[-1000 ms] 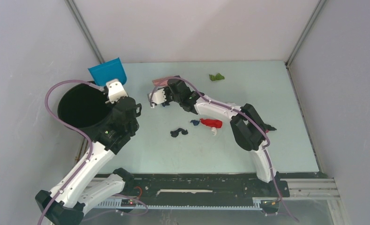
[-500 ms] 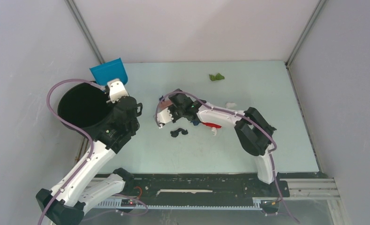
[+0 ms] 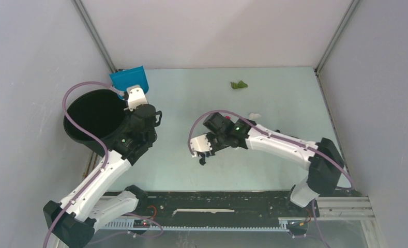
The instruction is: Sweep away the paper scraps from the table
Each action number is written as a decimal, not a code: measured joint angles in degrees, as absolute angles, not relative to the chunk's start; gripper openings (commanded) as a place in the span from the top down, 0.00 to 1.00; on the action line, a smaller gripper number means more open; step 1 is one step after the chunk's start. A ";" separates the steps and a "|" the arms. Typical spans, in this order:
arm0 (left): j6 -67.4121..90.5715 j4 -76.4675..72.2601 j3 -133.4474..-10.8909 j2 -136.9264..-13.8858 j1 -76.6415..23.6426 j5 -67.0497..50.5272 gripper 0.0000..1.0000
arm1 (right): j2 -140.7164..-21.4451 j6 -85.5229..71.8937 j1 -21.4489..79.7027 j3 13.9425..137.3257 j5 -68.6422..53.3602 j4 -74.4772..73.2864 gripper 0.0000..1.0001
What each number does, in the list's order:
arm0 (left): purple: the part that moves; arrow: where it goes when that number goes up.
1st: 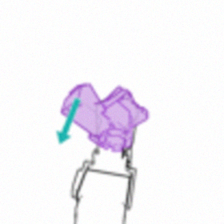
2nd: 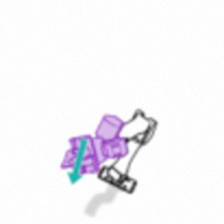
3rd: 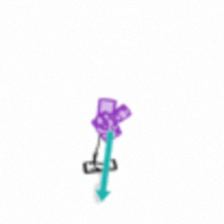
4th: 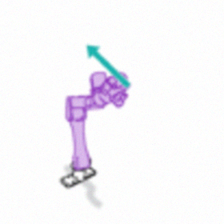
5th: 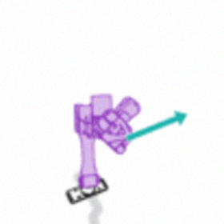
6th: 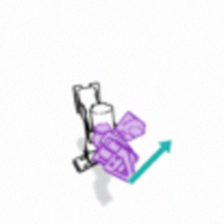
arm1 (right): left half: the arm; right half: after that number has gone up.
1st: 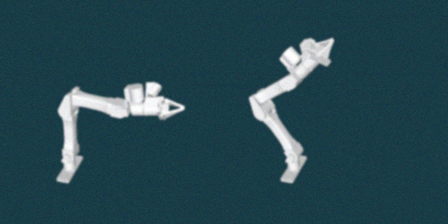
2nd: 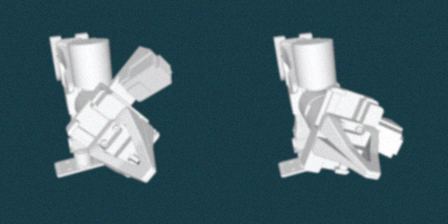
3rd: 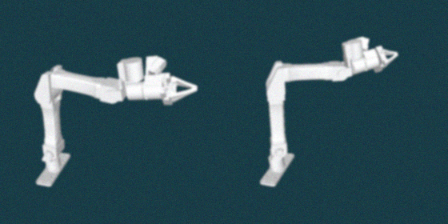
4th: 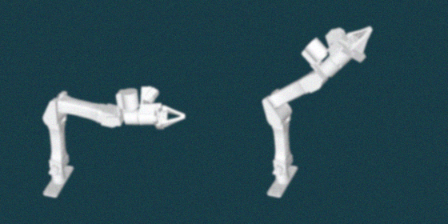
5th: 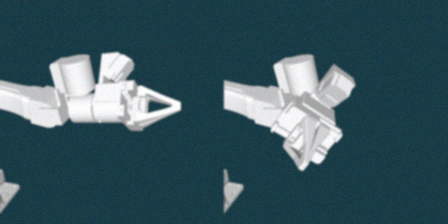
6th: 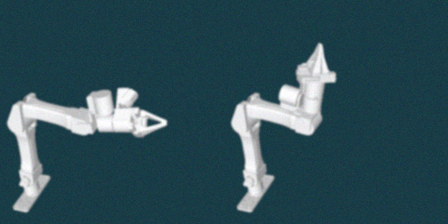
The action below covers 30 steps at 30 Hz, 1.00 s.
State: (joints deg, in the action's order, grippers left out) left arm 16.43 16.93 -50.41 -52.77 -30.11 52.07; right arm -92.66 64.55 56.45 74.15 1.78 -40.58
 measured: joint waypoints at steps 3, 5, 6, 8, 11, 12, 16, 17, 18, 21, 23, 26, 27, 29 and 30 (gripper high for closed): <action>15.92 16.91 -50.41 -53.74 -30.06 50.83 1.00 | -88.73 59.70 54.30 73.58 1.19 -43.09 1.00; 15.27 16.88 -50.41 -54.70 -30.06 49.06 1.00 | -85.97 56.93 51.77 73.19 0.25 -44.38 1.00; 14.83 16.97 -50.48 -55.48 -30.09 47.59 1.00 | -84.38 55.57 49.98 73.10 -0.49 -45.01 1.00; 14.15 18.83 -51.66 -57.67 -30.55 44.36 1.00 | -80.95 52.90 45.52 73.10 -2.11 -45.87 1.00; 12.95 24.69 -57.39 -63.35 -33.45 40.95 1.00 | -76.53 48.71 37.78 73.10 -5.56 -46.06 1.00; 12.53 27.79 -60.90 -66.02 -35.59 40.27 1.00 | -75.11 46.78 34.54 73.10 -6.92 -46.04 1.00; 12.12 37.01 -71.61 -74.17 -42.87 37.69 1.00 | -71.96 39.92 23.16 73.10 -12.53 -46.02 1.00; 12.53 39.18 -72.95 -75.46 -44.21 36.45 1.00 | -71.75 38.65 22.22 73.10 -13.85 -46.02 1.00; 12.93 41.36 -73.43 -76.27 -45.17 34.68 1.00 | -71.68 37.47 19.03 73.10 -15.27 -46.02 1.00; 14.04 47.79 -72.69 -76.79 -45.82 27.97 1.00 | -71.70 34.33 15.27 73.08 -17.74 -45.67 1.00; 15.00 51.88 -71.55 -76.71 -45.80 22.74 1.00 | -71.70 32.47 13.80 73.06 -18.11 -44.40 1.00; 16.23 56.23 -69.28 -76.38 -45.95 17.06 1.00 | -71.79 29.63 13.67 73.06 -16.32 -41.08 1.00; 16.78 57.67 -68.40 -76.20 -46.17 15.38 1.00 | -72.01 28.71 14.13 73.06 -15.18 -39.66 1.00; 17.82 60.40 -66.87 -76.01 -46.94 12.05 1.00 | -72.95 27.16 15.66 73.25 -12.51 -37.30 1.00; 18.15 61.41 -66.19 -75.96 -47.59 10.57 1.00 | -74.02 26.35 16.91 73.69 -10.63 -36.36 1.00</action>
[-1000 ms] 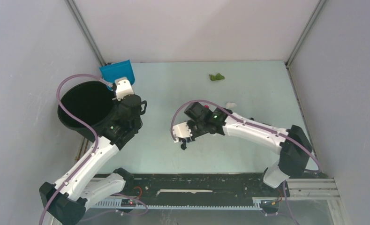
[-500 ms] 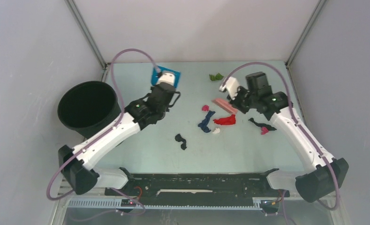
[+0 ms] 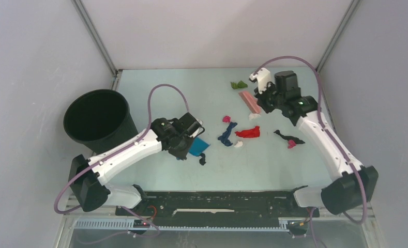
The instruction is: Sweep away the paper scraps from the table
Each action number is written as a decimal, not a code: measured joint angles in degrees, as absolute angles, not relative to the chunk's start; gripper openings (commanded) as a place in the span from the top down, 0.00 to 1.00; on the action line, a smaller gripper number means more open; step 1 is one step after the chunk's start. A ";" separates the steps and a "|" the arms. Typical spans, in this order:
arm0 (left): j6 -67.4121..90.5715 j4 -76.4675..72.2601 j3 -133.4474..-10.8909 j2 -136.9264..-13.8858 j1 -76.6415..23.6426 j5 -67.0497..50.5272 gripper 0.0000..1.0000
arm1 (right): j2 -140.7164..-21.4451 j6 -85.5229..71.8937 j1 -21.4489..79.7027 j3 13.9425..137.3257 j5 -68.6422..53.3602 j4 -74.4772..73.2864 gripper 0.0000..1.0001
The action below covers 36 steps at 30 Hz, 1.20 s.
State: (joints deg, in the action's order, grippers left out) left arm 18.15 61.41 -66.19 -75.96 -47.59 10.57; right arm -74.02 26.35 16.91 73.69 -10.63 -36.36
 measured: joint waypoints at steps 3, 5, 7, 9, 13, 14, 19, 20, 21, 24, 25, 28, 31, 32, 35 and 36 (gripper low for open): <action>19.07 63.31 -64.77 -75.96 -50.00 7.38 1.00 | -79.22 24.03 20.75 76.60 -6.13 -34.63 1.00; 19.55 64.10 -63.88 -75.81 -51.68 5.63 1.00 | -83.94 22.81 22.70 80.14 -3.40 -34.96 1.00; 20.32 64.31 -62.48 -74.98 -53.21 3.88 1.00 | -89.01 21.93 24.10 84.66 -1.10 -36.23 1.00; 21.26 64.38 -60.84 -73.45 -53.98 1.91 1.00 | -94.76 21.06 25.39 90.48 1.34 -38.19 1.00; 23.68 64.38 -57.56 -69.01 -54.37 -0.43 1.00 | -101.97 20.32 27.46 96.55 6.17 -40.60 1.00; 24.36 64.29 -56.60 -67.57 -54.43 -0.73 1.00 | -103.31 20.14 27.94 97.47 7.25 -41.63 1.00; 27.20 63.75 -52.31 -63.99 -55.33 -1.91 1.00 | -107.39 19.05 30.26 98.74 10.07 -45.65 1.00; 27.53 63.55 -51.68 -64.05 -55.53 -1.98 1.00 | -107.85 18.83 30.70 98.74 10.28 -46.26 1.00; 27.79 63.29 -50.81 -64.34 -55.79 -1.98 1.00 | -108.22 18.59 31.24 98.74 10.41 -46.92 1.00; 28.25 62.74 -49.19 -65.91 -56.31 -1.96 1.00 | -108.57 17.67 32.71 98.74 10.48 -48.31 1.00; 28.36 62.39 -48.90 -66.67 -56.45 -1.91 1.00 | -108.57 17.41 33.26 98.74 10.48 -48.66 1.00; 28.51 61.21 -48.42 -68.62 -56.58 -1.74 1.00 | -108.57 16.64 34.94 98.70 9.91 -49.15 1.00; 28.49 59.55 -48.42 -70.17 -56.58 -1.76 1.00 | -108.55 15.99 36.86 97.93 8.75 -49.21 1.00; 28.49 59.05 -48.42 -70.50 -56.58 -1.78 1.00 | -108.51 15.81 37.52 97.43 8.32 -49.25 1.00; 28.42 57.39 -48.47 -72.25 -56.58 -1.83 1.00 | -108.29 15.05 39.29 96.05 6.66 -49.39 1.00; 28.36 57.01 -48.64 -73.19 -56.58 -1.83 1.00 | -108.20 14.66 39.90 95.74 5.72 -49.47 1.00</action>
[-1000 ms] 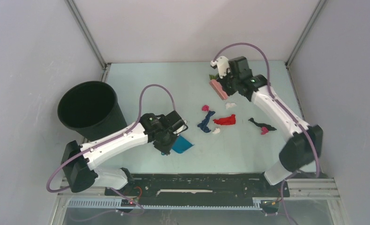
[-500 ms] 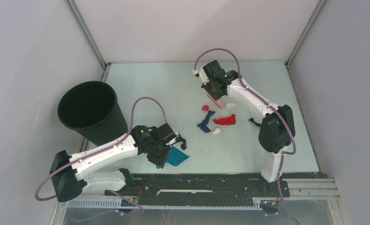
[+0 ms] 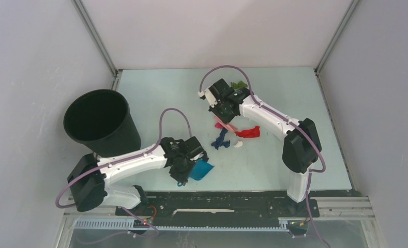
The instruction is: Sweep away the paper scraps from the table
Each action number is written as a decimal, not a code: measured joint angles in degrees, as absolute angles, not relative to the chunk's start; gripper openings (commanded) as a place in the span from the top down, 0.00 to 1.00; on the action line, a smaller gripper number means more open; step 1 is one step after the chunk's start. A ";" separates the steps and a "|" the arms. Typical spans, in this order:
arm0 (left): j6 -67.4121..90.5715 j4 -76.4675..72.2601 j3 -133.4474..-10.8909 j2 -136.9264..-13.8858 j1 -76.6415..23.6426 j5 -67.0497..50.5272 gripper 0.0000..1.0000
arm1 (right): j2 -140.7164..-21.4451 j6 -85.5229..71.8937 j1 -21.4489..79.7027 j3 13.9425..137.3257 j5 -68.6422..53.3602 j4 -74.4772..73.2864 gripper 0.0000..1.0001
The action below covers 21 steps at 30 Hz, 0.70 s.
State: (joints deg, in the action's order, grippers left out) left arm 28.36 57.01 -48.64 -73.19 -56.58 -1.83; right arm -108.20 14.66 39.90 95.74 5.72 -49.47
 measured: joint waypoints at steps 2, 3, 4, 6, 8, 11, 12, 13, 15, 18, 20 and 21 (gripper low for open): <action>27.99 56.36 -49.52 -75.42 -56.58 -1.78 1.00 | -108.03 13.85 40.88 95.61 4.03 -49.71 1.00; 27.88 56.07 -50.17 -76.66 -56.58 -1.74 1.00 | -107.96 13.47 41.28 95.61 3.27 -49.84 1.00; 27.70 55.79 -51.11 -78.04 -56.58 -1.69 1.00 | -107.77 12.99 41.76 95.61 1.93 -50.06 1.00; 27.03 54.78 -53.43 -80.88 -56.62 -1.26 1.00 | -107.48 12.36 42.41 95.61 -0.99 -50.33 1.00; 26.83 53.43 -55.64 -83.02 -56.64 -0.43 1.00 | -107.22 11.49 42.92 95.61 -4.82 -50.54 1.00; 26.74 51.92 -58.41 -85.54 -56.64 0.95 1.00 | -106.89 10.46 43.20 95.44 -8.86 -50.87 1.00; 26.72 51.33 -59.09 -86.19 -56.66 1.39 1.00 | -106.61 10.13 43.22 95.15 -9.87 -50.89 1.00; 26.74 50.98 -59.48 -86.63 -56.66 1.74 1.00 | -106.32 9.87 43.20 94.89 -10.61 -50.94 1.00; 26.76 50.46 -59.66 -86.94 -56.69 2.50 1.00 | -105.51 9.23 43.03 94.21 -12.47 -51.07 1.00; 26.94 50.19 -59.66 -86.96 -56.71 3.42 1.00 | -104.44 8.29 42.30 93.84 -15.11 -51.68 1.00; 26.98 49.95 -59.44 -86.89 -56.90 3.84 1.00 | -103.79 8.03 41.52 93.80 -16.69 -52.40 1.00; 27.00 49.52 -58.89 -86.65 -57.01 4.05 1.00 | -103.55 7.99 41.19 93.80 -17.15 -52.80 1.00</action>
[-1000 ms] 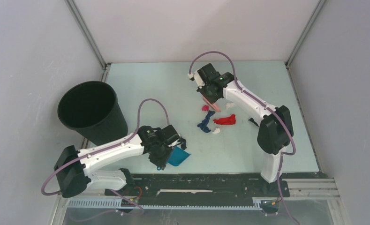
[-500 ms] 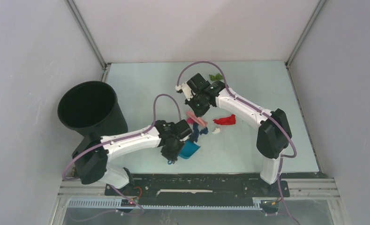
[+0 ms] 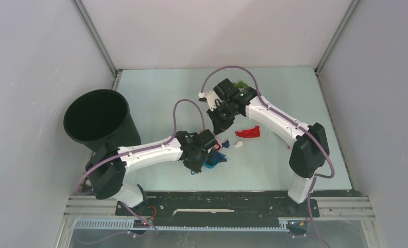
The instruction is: Sweep away the paper scraps from the table
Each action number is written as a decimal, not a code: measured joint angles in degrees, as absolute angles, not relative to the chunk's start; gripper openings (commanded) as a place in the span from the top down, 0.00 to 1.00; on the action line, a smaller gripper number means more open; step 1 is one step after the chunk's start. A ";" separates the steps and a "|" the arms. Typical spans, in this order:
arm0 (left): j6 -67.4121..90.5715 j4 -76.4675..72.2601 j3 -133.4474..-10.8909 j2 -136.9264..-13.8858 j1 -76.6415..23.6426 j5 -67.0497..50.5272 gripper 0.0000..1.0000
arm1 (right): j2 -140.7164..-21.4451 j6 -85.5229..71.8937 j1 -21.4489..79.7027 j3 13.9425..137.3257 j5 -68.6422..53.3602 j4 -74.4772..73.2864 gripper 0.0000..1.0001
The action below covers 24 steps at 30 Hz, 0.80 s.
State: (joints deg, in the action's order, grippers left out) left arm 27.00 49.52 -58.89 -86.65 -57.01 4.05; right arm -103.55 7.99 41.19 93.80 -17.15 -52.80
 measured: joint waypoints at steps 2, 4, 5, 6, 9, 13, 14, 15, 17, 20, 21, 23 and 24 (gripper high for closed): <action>27.03 48.56 -57.39 -85.78 -57.17 4.75 1.00 | -102.96 7.95 40.34 93.80 -18.20 -54.08 1.00; 27.03 47.18 -55.16 -84.05 -57.45 5.87 1.00 | -102.24 7.79 39.68 93.80 -18.90 -55.51 1.00; 27.03 46.78 -54.41 -83.24 -57.54 6.11 1.00 | -101.67 7.62 39.35 93.80 -19.25 -56.40 1.00; 27.03 45.95 -53.39 -82.06 -57.71 6.74 1.00 | -101.10 7.49 39.16 93.80 -19.44 -56.99 1.00; 27.00 43.88 -51.05 -78.56 -58.13 8.19 1.00 | -98.45 7.07 38.30 93.80 -19.75 -58.92 1.00; 27.00 40.12 -48.53 -74.65 -58.85 8.99 1.00 | -94.52 7.07 37.01 93.80 -19.77 -58.96 1.00; 27.03 39.03 -47.88 -74.19 -58.98 9.06 1.00 | -93.86 7.16 36.23 93.80 -19.70 -58.76 1.00; 27.09 38.22 -47.37 -74.11 -59.09 8.91 1.00 | -93.43 7.22 35.22 93.84 -19.62 -58.41 1.00; 27.18 37.04 -46.76 -74.24 -59.35 8.82 1.00 | -93.56 7.16 32.34 94.37 -20.05 -57.82 1.00; 27.57 35.27 -46.13 -74.24 -60.18 8.84 1.00 | -94.43 6.94 27.51 95.11 -21.41 -57.23 1.00; 27.66 34.74 -45.95 -74.19 -60.42 8.78 1.00 | -94.52 6.76 26.00 95.11 -21.82 -57.06 1.00; 28.16 33.39 -45.36 -73.73 -60.64 8.27 1.00 | -94.54 6.11 23.92 95.11 -22.63 -56.73 1.00; 28.47 32.86 -45.04 -73.38 -60.64 8.05 1.00 | -94.52 5.89 23.64 95.11 -23.00 -56.42 1.00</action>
State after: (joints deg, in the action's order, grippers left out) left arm 28.47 32.86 -45.04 -73.38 -60.64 8.05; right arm -94.52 5.89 23.64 95.11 -23.00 -56.42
